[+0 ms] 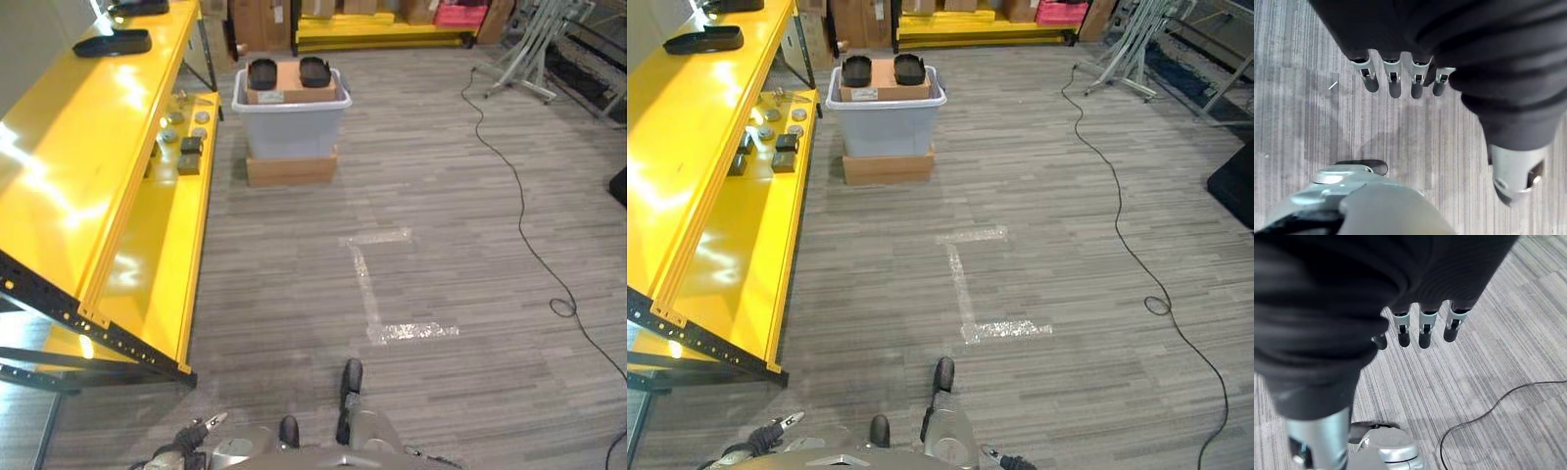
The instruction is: Move parts from the plastic box to the shelf.
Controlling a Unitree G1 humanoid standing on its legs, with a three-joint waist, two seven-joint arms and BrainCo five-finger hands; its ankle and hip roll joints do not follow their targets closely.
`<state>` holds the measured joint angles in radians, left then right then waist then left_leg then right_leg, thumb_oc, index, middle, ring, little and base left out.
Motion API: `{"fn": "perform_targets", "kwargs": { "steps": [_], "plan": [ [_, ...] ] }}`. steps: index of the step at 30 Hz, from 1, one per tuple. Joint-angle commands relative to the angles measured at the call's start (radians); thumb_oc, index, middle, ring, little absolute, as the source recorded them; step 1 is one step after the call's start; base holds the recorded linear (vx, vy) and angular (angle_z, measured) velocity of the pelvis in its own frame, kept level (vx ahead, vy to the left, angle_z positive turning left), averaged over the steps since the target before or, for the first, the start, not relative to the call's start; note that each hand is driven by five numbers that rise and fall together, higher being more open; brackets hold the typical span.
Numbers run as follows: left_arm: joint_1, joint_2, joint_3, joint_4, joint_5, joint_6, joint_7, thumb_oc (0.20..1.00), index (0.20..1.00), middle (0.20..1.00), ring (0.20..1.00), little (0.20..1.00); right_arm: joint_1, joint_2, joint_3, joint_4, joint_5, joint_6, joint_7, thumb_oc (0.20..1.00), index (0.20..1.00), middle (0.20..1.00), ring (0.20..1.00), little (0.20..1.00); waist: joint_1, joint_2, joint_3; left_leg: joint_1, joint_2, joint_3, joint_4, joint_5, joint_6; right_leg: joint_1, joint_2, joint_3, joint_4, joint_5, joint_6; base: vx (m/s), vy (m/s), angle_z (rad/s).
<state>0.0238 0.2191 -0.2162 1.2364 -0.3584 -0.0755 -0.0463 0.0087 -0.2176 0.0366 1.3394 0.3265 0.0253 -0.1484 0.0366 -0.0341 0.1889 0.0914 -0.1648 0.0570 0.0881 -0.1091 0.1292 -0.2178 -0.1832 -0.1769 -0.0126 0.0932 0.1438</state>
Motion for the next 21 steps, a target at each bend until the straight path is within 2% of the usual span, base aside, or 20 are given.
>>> {"fn": "perform_targets", "kwargs": {
  "steps": [1, 5, 7, 8, 9, 10, 11, 12, 13, 15, 16, 17, 18, 19, 21],
  "plan": [
    [0.006, -0.005, -0.012, 0.006, 0.043, -0.026, 0.024, 1.0, 1.0, 1.0, 1.0, 1.0, -0.004, -0.052, 0.019, 0.035, -0.003, 0.002, 0.023, 1.0, 1.0, 1.0, 1.0, 1.0, 0.005, 0.009, -0.044, 0.042, 0.017, -0.09, 0.064, -0.14, -0.017, 0.04, 0.032, 0.001, -0.072, 0.106, 0.031, 0.45, -0.297, 0.13],
    [0.016, -0.017, 0.018, 0.014, 0.008, -0.027, 0.058, 1.0, 1.0, 1.0, 1.0, 1.0, -0.022, -0.063, 0.036, 0.054, -0.027, 0.035, 0.024, 1.0, 1.0, 1.0, 1.0, 1.0, 0.005, 0.011, -0.075, 0.088, 0.085, -0.068, 0.092, -0.16, -0.066, 0.065, 0.053, 0.0, 0.031, 0.047, -0.013, 0.47, -0.325, 0.08],
    [0.017, -0.027, 0.04, 0.019, -0.013, -0.035, 0.077, 1.0, 1.0, 1.0, 1.0, 1.0, -0.042, -0.076, 0.057, 0.047, -0.066, 0.06, 0.049, 1.0, 1.0, 1.0, 1.0, 1.0, 0.003, 0.016, -0.084, 0.053, 0.174, -0.014, 0.254, -0.023, -0.126, 0.106, 0.096, -0.016, 0.051, -0.005, -0.066, 0.43, -0.377, 0.11],
    [0.017, -0.027, 0.042, 0.019, -0.014, -0.036, 0.077, 1.0, 1.0, 1.0, 1.0, 1.0, -0.044, -0.077, 0.059, 0.047, -0.066, 0.063, 0.049, 1.0, 1.0, 1.0, 1.0, 1.0, 0.002, 0.013, -0.086, 0.045, 0.179, -0.009, 0.273, -0.008, -0.13, 0.107, 0.097, -0.018, 0.05, -0.008, -0.07, 0.24, -0.27, 0.17],
    [0.015, -0.031, 0.051, 0.019, -0.014, -0.035, 0.083, 1.0, 1.0, 1.0, 1.0, 1.0, -0.053, -0.083, 0.068, 0.043, -0.063, 0.079, 0.05, 1.0, 1.0, 1.0, 1.0, 1.0, 0.006, 0.01, -0.082, -0.009, 0.212, 0.008, 0.395, 0.05, -0.145, 0.126, 0.106, -0.025, 0.045, -0.026, -0.092, 0.16, -0.219, 0.04],
    [0.013, -0.034, 0.056, 0.018, -0.013, -0.033, 0.088, 1.0, 1.0, 1.0, 1.0, 1.0, -0.059, -0.088, 0.073, 0.041, -0.058, 0.091, 0.047, 1.0, 1.0, 1.0, 1.0, 1.0, 0.009, 0.009, -0.076, -0.056, 0.232, 0.01, 0.497, 0.074, -0.151, 0.139, 0.113, -0.027, 0.042, -0.035, -0.106, 0.17, -0.236, -0.06],
    [0.012, -0.034, 0.058, 0.018, -0.01, -0.031, 0.088, 1.0, 1.0, 1.0, 1.0, 1.0, -0.062, -0.089, 0.075, 0.04, -0.054, 0.096, 0.045, 1.0, 1.0, 1.0, 1.0, 1.0, 0.01, 0.005, -0.075, -0.083, 0.237, 0.01, 0.546, 0.088, -0.151, 0.141, 0.113, -0.027, 0.042, -0.038, -0.112, 0.34, -0.357, -0.19],
    [-0.002, -0.035, 0.078, 0.019, -0.015, -0.011, 0.105, 1.0, 1.0, 1.0, 1.0, 1.0, -0.079, -0.111, 0.078, 0.033, -0.032, 0.136, 0.032, 1.0, 1.0, 1.0, 1.0, 1.0, 0.022, 0.011, -0.044, -0.232, 0.271, 0.004, 0.765, 0.091, -0.154, 0.191, 0.145, -0.023, 0.037, -0.065, -0.142, 0.29, -0.302, -0.11],
    [-0.007, -0.035, 0.082, 0.02, -0.02, -0.008, 0.105, 1.0, 1.0, 1.0, 1.0, 1.0, -0.083, -0.114, 0.075, 0.032, -0.028, 0.142, 0.03, 1.0, 1.0, 1.0, 1.0, 1.0, 0.022, 0.005, -0.04, -0.27, 0.259, 0.014, 0.774, 0.09, -0.138, 0.19, 0.139, -0.028, 0.036, -0.061, -0.147, 0.36, -0.3, 0.18],
    [-0.019, -0.033, 0.094, 0.025, -0.037, -0.01, 0.102, 1.0, 1.0, 1.0, 1.0, 1.0, -0.09, -0.121, 0.067, 0.037, -0.019, 0.158, 0.034, 1.0, 1.0, 1.0, 1.0, 1.0, 0.032, 0.003, -0.022, -0.335, 0.217, 0.045, 0.734, 0.053, -0.118, 0.227, 0.144, -0.025, 0.033, -0.072, -0.144, 0.39, -0.058, 0.2],
    [-0.024, -0.033, 0.108, 0.031, -0.055, -0.018, 0.106, 1.0, 1.0, 1.0, 1.0, 1.0, -0.094, -0.109, 0.068, 0.044, -0.029, 0.166, 0.033, 1.0, 1.0, 1.0, 1.0, 1.0, 0.054, 0.007, -0.012, -0.357, 0.134, 0.086, 0.472, 0.056, -0.112, 0.265, 0.148, -0.008, 0.03, -0.086, -0.126, 0.55, 0.005, 0.02],
    [-0.023, -0.033, 0.109, 0.032, -0.057, -0.018, 0.106, 1.0, 1.0, 1.0, 1.0, 1.0, -0.095, -0.107, 0.069, 0.045, -0.032, 0.167, 0.032, 1.0, 1.0, 1.0, 1.0, 1.0, 0.057, 0.007, -0.011, -0.354, 0.127, 0.087, 0.437, 0.061, -0.112, 0.268, 0.148, -0.004, 0.03, -0.089, -0.124, 0.62, 0.061, 0.12],
    [-0.022, -0.034, 0.111, 0.033, -0.066, -0.016, 0.114, 1.0, 1.0, 1.0, 1.0, 1.0, -0.093, -0.101, 0.075, 0.047, -0.034, 0.168, 0.026, 1.0, 1.0, 1.0, 1.0, 1.0, 0.066, 0.015, -0.016, -0.349, 0.108, 0.07, 0.276, 0.085, -0.114, 0.274, 0.153, 0.002, 0.036, -0.096, -0.116, 0.42, 0.096, -0.17],
    [-0.019, -0.035, 0.108, 0.033, -0.072, -0.015, 0.123, 1.0, 1.0, 1.0, 1.0, 1.0, -0.09, -0.095, 0.081, 0.05, -0.034, 0.166, 0.021, 1.0, 1.0, 1.0, 1.0, 1.0, 0.077, 0.028, -0.021, -0.339, 0.099, 0.047, 0.111, 0.134, -0.122, 0.286, 0.163, 0.008, 0.044, -0.107, -0.111, 0.58, 0.139, -0.27],
    [-0.006, -0.034, 0.111, 0.035, -0.067, -0.015, 0.12, 1.0, 1.0, 1.0, 1.0, 1.0, -0.076, -0.088, 0.088, 0.055, -0.042, 0.157, 0.013, 1.0, 1.0, 1.0, 1.0, 1.0, 0.098, 0.059, -0.031, -0.352, 0.104, 0.029, -0.095, 0.248, -0.149, 0.318, 0.187, 0.018, 0.064, -0.136, -0.113, 0.64, 0.143, -0.27]
  ]
}}
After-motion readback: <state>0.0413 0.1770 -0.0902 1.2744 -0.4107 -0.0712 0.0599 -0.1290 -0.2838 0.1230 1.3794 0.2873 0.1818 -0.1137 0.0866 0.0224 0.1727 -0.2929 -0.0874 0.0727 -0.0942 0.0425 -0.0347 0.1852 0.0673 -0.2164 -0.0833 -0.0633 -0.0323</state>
